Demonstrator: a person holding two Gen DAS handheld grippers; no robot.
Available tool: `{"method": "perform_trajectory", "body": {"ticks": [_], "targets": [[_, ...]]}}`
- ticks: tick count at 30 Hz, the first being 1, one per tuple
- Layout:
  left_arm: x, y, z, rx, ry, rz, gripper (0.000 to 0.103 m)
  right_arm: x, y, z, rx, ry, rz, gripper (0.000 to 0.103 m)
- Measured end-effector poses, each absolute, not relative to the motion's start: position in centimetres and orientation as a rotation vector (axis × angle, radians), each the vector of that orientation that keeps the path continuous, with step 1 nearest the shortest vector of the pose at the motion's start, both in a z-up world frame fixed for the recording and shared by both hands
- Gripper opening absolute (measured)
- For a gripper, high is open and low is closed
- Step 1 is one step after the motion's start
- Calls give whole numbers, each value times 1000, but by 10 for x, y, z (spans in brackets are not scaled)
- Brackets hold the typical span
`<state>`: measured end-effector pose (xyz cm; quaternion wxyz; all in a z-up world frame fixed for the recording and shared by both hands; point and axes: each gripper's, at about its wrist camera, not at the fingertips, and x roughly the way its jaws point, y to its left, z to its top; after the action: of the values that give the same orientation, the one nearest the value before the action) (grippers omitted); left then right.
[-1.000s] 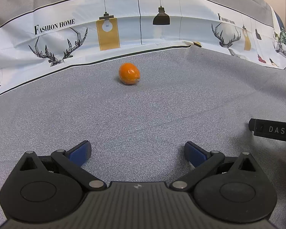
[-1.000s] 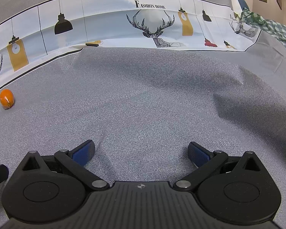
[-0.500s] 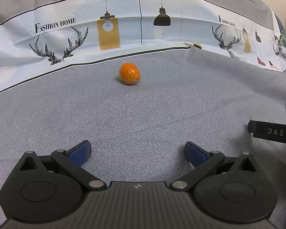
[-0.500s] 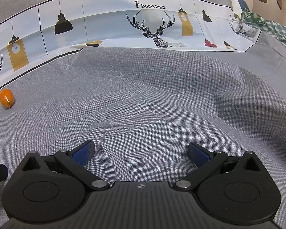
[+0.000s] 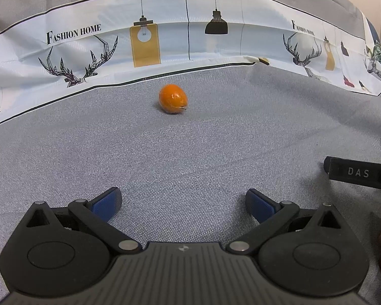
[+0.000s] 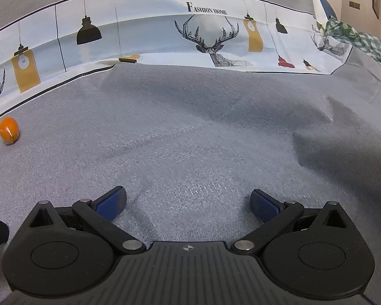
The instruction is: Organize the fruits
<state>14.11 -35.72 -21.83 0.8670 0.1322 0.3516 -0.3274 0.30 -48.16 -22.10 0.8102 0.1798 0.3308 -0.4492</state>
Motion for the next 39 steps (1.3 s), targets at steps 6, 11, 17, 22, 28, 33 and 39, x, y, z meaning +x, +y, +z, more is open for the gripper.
{"method": "perform_trajectory", "body": {"ticks": [6,11,17,22,28,33,39], "targets": [[126,-365,-195,390,885,-640,103,5,-484,-220,396,714,-956,102],[86,-329,-141,517,801,-728,103,8,-481,-210,432,802,-959,102],[84,-252,-73,533,968,-521,103,-19,-399,-135,543,758,-706,103],[72,-180,-34,558,935,-432,103,-26,-287,-65,548,663,-417,103],[60,-114,-14,476,923,-394,103,-14,-224,-28,490,737,-365,103],[52,-78,-9,405,966,-391,103,-14,-194,-8,416,783,-380,103],[46,-41,1,324,952,-360,103,-18,-157,1,303,817,-379,103]]}}
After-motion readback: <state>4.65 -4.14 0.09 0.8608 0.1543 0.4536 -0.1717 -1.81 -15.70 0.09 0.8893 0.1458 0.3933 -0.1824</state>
